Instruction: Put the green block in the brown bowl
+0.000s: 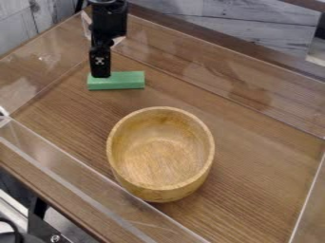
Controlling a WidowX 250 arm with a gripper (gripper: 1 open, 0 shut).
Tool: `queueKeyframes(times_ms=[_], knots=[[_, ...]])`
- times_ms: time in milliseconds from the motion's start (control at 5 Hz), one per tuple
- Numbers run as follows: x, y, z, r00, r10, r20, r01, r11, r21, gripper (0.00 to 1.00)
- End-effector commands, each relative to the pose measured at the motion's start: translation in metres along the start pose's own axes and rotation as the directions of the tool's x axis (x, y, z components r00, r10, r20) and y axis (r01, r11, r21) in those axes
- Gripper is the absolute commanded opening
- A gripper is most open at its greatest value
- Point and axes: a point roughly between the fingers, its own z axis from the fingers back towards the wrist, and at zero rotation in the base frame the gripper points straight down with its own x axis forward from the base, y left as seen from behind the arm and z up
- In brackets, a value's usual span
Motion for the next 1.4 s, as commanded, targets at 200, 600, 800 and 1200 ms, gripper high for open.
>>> queueKeyframes(times_ms=[200, 600, 800, 1200], knots=[[0.011, 0.011, -0.006, 0.999, -0.03, 0.03, 0.028, 0.997, 0.066, 1.0], [0.015, 0.015, -0.012, 0.993, -0.112, 0.036, 0.109, 0.99, 0.086, 1.0], [0.033, 0.01, -0.017, 0.994, -0.1, 0.041, 0.096, 0.991, 0.089, 1.0], [0.048, 0.004, -0.016, 0.997, -0.058, 0.047, 0.054, 0.995, 0.081, 0.0]])
